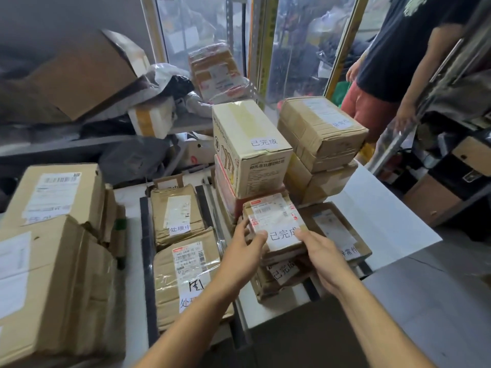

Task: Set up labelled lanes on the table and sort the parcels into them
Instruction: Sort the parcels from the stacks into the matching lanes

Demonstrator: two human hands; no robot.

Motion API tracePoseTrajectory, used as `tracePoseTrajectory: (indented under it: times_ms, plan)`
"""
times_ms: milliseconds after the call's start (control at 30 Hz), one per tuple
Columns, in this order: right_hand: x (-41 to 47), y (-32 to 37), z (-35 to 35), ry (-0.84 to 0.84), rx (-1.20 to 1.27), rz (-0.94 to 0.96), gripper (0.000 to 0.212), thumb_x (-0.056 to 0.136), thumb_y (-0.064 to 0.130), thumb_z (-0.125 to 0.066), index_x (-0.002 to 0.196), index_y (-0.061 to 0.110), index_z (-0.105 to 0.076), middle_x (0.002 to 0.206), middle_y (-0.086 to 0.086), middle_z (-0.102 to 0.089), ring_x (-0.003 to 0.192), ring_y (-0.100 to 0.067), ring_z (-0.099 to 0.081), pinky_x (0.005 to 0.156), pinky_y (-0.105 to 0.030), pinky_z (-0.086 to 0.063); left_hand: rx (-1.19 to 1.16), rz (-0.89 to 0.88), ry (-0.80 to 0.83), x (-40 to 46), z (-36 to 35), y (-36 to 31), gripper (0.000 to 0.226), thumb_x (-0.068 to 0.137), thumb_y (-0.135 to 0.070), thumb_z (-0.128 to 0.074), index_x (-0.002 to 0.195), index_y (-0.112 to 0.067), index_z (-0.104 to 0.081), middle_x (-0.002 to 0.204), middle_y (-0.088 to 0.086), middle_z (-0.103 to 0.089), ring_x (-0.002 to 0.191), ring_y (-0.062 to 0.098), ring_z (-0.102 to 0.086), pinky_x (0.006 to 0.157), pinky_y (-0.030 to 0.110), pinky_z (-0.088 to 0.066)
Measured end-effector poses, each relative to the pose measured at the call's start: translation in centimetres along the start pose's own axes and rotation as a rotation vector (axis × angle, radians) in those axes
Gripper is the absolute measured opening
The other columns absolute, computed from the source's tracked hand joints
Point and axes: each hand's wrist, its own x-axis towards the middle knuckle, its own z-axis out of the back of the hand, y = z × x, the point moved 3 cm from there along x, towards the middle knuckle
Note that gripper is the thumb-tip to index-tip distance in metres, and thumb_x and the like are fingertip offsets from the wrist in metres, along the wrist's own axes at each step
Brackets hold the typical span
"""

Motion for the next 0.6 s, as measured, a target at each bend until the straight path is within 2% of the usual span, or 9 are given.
tracePoseTrajectory:
  times_ms: [100, 167, 333, 467, 533, 600]
  plan:
    - [0.2, 0.0, 0.9, -0.070, -0.136, 0.038, 0.021, 0.099, 0.039, -0.058, 0.096, 0.029, -0.076, 0.096, 0.014, -0.078, 0.096, -0.008, -0.072, 0.084, -0.032, -0.059, 0.001, 0.002, -0.021, 0.2, -0.1, 0.2, 0.051, 0.100, -0.040, -0.052, 0.147, -0.040, -0.032, 0.123, -0.019, -0.051, 0.098, -0.006, -0.055, 0.064, 0.009, -0.046]
    - [0.3, 0.0, 1.2, -0.050, -0.181, 0.052, 0.021, 0.099, 0.041, -0.057, 0.093, 0.032, -0.075, 0.095, 0.016, -0.077, 0.094, -0.004, -0.071, 0.082, -0.029, -0.059, 0.004, 0.003, -0.021, 0.2, -0.1, 0.4, 0.052, 0.100, -0.039, -0.053, 0.148, -0.039, -0.031, 0.128, -0.016, -0.050, 0.099, -0.005, -0.054, 0.067, 0.012, -0.048]
    - [0.4, 0.4, 1.3, -0.010, -0.210, 0.099, 0.019, 0.100, 0.043, -0.055, 0.092, 0.041, -0.072, 0.099, 0.018, -0.076, 0.097, -0.003, -0.071, 0.082, -0.029, -0.061, 0.003, -0.064, -0.068, 0.1, -0.5, 0.8, 0.056, 0.096, -0.025, -0.062, 0.142, -0.044, -0.036, 0.123, -0.019, -0.053, 0.106, 0.000, -0.057, 0.074, 0.018, -0.058]
    - [1.2, 0.5, 1.5, -0.042, -0.241, 0.111, 0.016, 0.098, 0.046, -0.056, 0.100, 0.040, -0.071, 0.102, 0.016, -0.076, 0.103, -0.009, -0.070, 0.090, -0.040, -0.059, -0.051, -0.068, -0.088, 0.5, -0.8, 1.0, 0.054, 0.096, -0.021, -0.061, 0.134, -0.052, -0.039, 0.111, -0.031, -0.052, 0.105, -0.003, -0.057, 0.066, 0.014, -0.055]
    - [1.5, 0.5, 1.5, -0.045, -0.258, 0.120, 0.015, 0.098, 0.047, -0.056, 0.098, 0.042, -0.070, 0.101, 0.017, -0.076, 0.102, -0.007, -0.070, 0.090, -0.040, -0.059, -0.058, -0.067, -0.095, 0.8, -0.9, 1.1, 0.053, 0.097, -0.022, -0.061, 0.135, -0.051, -0.038, 0.110, -0.032, -0.051, 0.105, -0.003, -0.057, 0.064, 0.012, -0.053]
    - [1.6, 0.4, 1.6, -0.044, -0.296, 0.134, 0.021, 0.097, 0.050, -0.056, 0.108, 0.039, -0.070, 0.103, 0.016, -0.076, 0.101, -0.006, -0.069, 0.087, -0.039, -0.061, -0.053, -0.060, -0.104, 1.0, -1.0, 1.3, 0.055, 0.097, -0.023, -0.060, 0.139, -0.047, -0.035, 0.111, -0.030, -0.050, 0.102, -0.003, -0.058, 0.062, 0.012, -0.053]
